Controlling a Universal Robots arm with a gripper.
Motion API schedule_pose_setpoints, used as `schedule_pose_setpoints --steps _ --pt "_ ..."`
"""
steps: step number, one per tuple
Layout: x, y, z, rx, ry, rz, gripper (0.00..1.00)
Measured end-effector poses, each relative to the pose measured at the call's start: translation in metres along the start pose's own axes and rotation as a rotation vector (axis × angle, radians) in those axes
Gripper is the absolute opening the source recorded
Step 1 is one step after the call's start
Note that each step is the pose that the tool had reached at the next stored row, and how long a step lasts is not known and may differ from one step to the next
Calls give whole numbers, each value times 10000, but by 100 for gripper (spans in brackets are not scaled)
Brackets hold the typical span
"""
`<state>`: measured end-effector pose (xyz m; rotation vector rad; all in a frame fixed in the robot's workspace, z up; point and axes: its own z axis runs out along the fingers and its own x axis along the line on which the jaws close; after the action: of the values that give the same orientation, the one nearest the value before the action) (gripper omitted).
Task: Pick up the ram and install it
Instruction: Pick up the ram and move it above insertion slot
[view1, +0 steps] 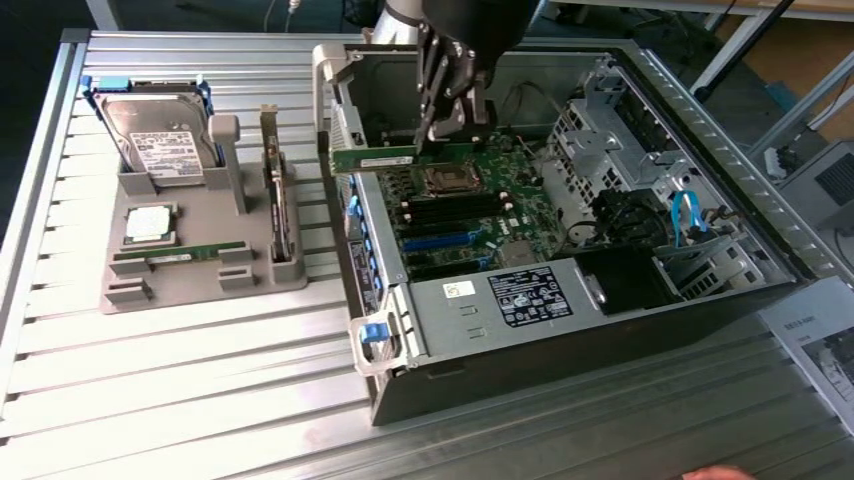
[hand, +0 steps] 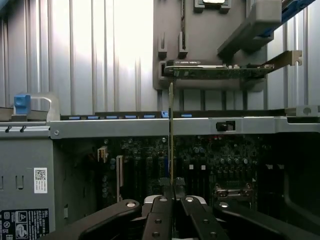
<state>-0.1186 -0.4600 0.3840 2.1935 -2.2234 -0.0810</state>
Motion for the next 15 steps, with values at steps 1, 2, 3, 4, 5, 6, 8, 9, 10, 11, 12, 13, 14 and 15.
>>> schedule_pose_setpoints --steps 1,2,3,4,5,6,8,9,10,11,12,13,14,15 --pt "-1 -32 -2 0 0 -1 12" --pt "-1 -64 -4 -2 1 -2 12" --pt "-2 -109 -6 -3 1 -3 12" --pt "-2 -143 -7 -4 1 -6 12" --pt "-2 -173 -9 -4 1 -7 12" --pt "-3 -204 -10 -5 1 -9 12" --pt "-4 -266 -13 -6 0 -11 12" --pt "-4 -297 -15 -7 1 -13 12" --pt "-5 -328 -16 -8 1 -15 12" --pt "-5 -357 -17 -9 1 -16 12" --pt "-6 -390 -19 -10 1 -16 12" --pt "-6 -420 -21 -11 2 -16 12" --pt "-7 -450 -22 -11 1 -18 12" --pt "-7 -480 -24 -12 2 -20 12"
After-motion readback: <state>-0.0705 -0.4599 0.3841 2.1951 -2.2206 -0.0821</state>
